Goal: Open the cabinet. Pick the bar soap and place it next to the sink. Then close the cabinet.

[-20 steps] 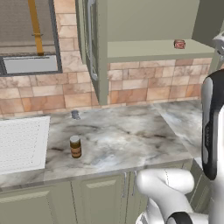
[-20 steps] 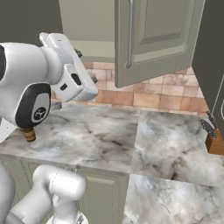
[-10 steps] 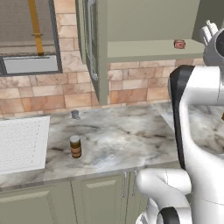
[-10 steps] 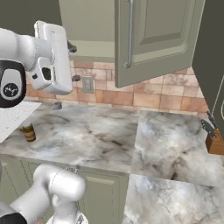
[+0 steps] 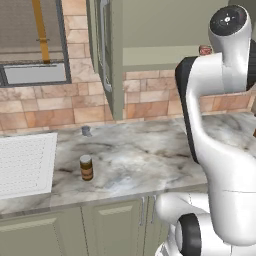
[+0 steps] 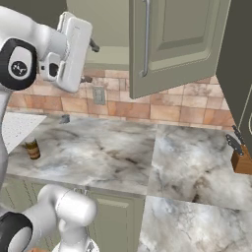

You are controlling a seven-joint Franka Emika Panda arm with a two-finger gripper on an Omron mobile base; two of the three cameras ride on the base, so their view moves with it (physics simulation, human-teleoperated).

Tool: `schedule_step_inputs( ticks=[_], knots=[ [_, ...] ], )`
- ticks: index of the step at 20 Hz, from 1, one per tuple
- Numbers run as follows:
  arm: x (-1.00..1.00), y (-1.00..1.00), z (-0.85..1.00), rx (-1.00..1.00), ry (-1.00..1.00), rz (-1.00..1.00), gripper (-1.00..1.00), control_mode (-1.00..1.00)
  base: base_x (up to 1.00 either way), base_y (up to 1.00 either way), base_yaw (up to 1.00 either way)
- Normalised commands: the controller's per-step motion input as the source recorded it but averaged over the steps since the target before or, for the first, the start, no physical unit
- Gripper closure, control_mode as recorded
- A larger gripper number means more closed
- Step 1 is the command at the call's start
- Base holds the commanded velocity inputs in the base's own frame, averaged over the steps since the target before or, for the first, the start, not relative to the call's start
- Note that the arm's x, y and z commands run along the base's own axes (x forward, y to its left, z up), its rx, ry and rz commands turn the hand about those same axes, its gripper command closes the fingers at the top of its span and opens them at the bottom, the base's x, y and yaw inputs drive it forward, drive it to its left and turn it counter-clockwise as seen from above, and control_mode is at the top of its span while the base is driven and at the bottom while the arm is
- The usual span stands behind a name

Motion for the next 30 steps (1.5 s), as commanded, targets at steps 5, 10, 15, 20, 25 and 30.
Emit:
schedule_step_inputs(
  ticks=[5, 10, 15, 20, 25, 30],
  knots=[
    [0.34, -0.24, -0.17, 0.00, -0.35, -0.24, -1.00, -1.00, 0.00, 0.00, 0.00],
    [0.29, -0.24, -0.39, 0.00, -0.36, -0.20, -1.00, -1.00, 0.00, 0.00, 0.00],
    [0.37, -0.15, -0.20, 0.01, -0.15, -0.17, -1.00, -1.00, 0.00, 0.00, 0.00],
    [0.29, -0.13, -0.07, 0.05, -0.01, -0.17, -1.00, -1.00, 0.00, 0.00, 0.00],
    [0.26, 0.01, -0.06, 0.03, -0.02, -0.21, -1.00, -1.00, 0.00, 0.00, 0.00],
    [0.19, 0.10, -0.12, 0.10, -0.07, -0.16, -1.00, -1.00, 0.00, 0.00, 0.00]
  ],
)
